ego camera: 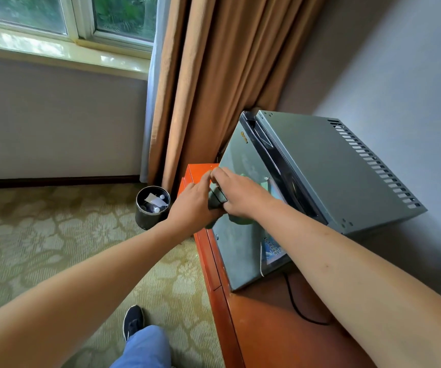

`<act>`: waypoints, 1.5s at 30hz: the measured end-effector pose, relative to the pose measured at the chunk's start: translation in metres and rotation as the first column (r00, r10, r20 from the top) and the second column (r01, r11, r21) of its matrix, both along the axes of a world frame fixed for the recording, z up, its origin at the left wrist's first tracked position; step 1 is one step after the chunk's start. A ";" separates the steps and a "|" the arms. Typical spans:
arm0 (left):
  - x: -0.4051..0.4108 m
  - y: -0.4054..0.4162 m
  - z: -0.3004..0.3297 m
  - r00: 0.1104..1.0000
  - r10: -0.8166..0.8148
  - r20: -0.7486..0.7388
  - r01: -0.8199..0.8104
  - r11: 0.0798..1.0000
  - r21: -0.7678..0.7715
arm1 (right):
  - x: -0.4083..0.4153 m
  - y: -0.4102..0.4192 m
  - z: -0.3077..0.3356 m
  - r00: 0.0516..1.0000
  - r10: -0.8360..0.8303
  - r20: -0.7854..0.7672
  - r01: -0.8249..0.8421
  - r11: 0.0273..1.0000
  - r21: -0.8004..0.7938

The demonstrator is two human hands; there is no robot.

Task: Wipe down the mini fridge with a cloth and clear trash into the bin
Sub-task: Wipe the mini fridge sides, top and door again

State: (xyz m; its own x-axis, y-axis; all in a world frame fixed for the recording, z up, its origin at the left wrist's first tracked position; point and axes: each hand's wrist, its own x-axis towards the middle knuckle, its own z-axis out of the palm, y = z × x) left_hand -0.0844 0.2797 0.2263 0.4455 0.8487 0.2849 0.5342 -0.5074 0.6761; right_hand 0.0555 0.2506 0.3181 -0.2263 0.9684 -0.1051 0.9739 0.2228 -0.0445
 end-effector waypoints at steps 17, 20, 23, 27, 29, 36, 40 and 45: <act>0.038 -0.002 0.003 0.696 0.334 0.636 0.564 0.293 -0.772 | 0.097 0.006 0.057 0.800 -0.366 -0.476 0.512 0.830 0.221; 0.041 0.003 0.002 0.665 0.284 0.691 0.661 0.206 -0.721 | 0.100 0.006 0.055 0.808 -0.370 -0.459 0.502 0.840 0.205; 0.049 0.007 0.004 0.768 0.204 0.608 0.559 0.252 -0.790 | 0.103 0.007 0.052 0.819 -0.367 -0.441 0.487 0.852 0.194; 0.065 0.003 0.009 0.751 0.317 0.579 0.440 0.415 -0.797 | 0.105 0.012 0.047 0.840 -0.339 -0.423 0.458 0.862 0.219; 0.071 -0.003 0.013 0.715 0.344 0.609 0.429 0.473 -0.770 | 0.106 0.015 0.046 0.858 -0.319 -0.403 0.439 0.863 0.250; 0.104 -0.029 0.027 0.728 0.254 0.637 0.244 0.772 -0.587 | 0.104 0.033 0.045 0.911 -0.325 -0.253 0.396 0.860 0.321; 0.116 0.000 0.028 0.798 0.242 0.552 0.073 0.870 -0.488 | 0.106 0.048 0.046 0.902 -0.364 -0.231 0.424 0.848 0.318; 0.121 0.080 0.032 0.769 0.440 0.464 -0.086 0.790 -0.607 | 0.103 0.054 0.035 0.890 -0.399 -0.218 0.455 0.784 0.423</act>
State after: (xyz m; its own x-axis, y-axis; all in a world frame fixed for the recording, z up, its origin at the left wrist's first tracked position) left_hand 0.0362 0.3602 0.2583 0.0887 0.9883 -0.1242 0.0261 0.1224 0.9921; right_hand 0.1589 0.3043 0.3531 0.2390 0.8994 0.3661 0.9684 -0.1932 -0.1575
